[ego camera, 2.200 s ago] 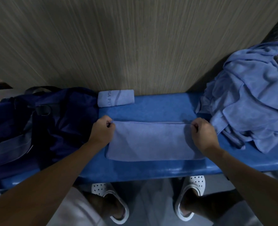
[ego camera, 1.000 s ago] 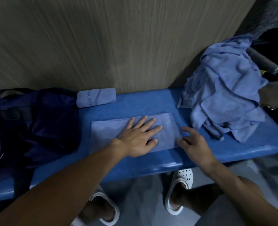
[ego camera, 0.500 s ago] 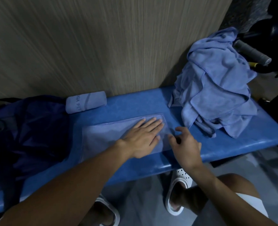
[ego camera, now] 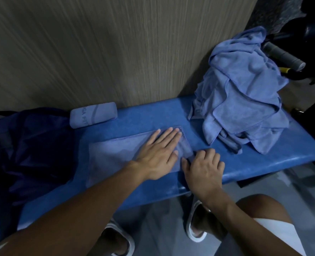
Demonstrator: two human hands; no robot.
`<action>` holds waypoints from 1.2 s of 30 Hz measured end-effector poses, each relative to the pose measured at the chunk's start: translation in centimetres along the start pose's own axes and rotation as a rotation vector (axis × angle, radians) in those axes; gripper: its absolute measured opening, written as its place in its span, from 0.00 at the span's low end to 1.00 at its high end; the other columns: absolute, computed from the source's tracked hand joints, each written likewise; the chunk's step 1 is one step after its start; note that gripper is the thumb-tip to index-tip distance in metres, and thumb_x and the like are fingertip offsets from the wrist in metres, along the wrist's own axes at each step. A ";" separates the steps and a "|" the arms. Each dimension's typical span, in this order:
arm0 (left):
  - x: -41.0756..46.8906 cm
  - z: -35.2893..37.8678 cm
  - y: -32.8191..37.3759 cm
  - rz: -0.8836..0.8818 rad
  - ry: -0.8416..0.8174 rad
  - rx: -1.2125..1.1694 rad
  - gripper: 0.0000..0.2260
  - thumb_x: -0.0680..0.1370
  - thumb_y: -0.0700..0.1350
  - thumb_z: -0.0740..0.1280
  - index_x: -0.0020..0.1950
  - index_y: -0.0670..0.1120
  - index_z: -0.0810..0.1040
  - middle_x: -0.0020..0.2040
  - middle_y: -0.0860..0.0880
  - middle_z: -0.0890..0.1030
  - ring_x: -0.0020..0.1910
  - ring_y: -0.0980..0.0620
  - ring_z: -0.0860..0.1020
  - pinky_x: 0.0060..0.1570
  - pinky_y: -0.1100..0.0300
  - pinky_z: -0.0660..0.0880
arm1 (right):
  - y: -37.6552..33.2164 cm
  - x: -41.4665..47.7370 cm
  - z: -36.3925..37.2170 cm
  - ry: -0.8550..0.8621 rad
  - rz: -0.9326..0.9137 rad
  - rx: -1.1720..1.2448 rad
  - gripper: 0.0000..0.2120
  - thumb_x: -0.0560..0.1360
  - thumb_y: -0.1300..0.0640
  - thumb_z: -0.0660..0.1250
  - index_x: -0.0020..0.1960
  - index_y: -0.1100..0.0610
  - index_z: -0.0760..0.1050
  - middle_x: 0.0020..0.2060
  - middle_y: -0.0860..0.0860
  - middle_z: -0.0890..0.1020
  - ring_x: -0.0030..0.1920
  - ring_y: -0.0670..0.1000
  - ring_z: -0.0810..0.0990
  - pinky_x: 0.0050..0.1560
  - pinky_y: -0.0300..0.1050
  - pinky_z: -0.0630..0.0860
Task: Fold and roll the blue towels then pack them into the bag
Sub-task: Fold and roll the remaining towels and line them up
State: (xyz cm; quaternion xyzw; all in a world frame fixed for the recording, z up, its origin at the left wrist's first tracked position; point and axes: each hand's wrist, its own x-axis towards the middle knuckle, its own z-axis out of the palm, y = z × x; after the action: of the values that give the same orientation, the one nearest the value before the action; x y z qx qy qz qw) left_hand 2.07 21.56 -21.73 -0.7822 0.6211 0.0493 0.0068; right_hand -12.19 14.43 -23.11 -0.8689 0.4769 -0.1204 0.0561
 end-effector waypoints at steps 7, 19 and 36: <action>-0.2 0.8 -0.1 0.002 -0.046 -0.022 0.29 0.81 0.60 0.43 0.80 0.53 0.40 0.79 0.53 0.37 0.77 0.56 0.33 0.76 0.49 0.38 | 0.4 1.2 -1.5 -0.237 0.097 0.115 0.24 0.73 0.36 0.64 0.53 0.57 0.76 0.58 0.54 0.69 0.60 0.58 0.64 0.58 0.52 0.60; 0.5 -2.6 3.6 -0.569 0.123 -0.794 0.11 0.80 0.44 0.57 0.47 0.40 0.76 0.50 0.45 0.78 0.46 0.49 0.75 0.41 0.63 0.66 | -0.9 1.3 -2.4 -0.213 0.211 0.683 0.16 0.70 0.40 0.70 0.46 0.52 0.74 0.35 0.44 0.79 0.42 0.49 0.74 0.55 0.44 0.60; 1.1 -4.6 1.4 -0.976 0.192 -1.384 0.02 0.77 0.36 0.66 0.44 0.40 0.75 0.38 0.41 0.78 0.35 0.46 0.78 0.35 0.55 0.77 | -2.3 -1.7 -2.0 -0.132 -0.223 0.842 0.17 0.68 0.64 0.71 0.55 0.57 0.74 0.47 0.48 0.74 0.47 0.45 0.73 0.48 0.27 0.66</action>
State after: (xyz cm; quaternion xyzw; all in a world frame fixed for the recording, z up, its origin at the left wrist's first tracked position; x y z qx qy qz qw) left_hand 1.22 19.85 -17.18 -0.7911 0.0423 0.3426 -0.5050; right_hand -11.65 17.12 -20.95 -0.8222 0.2852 -0.2539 0.4221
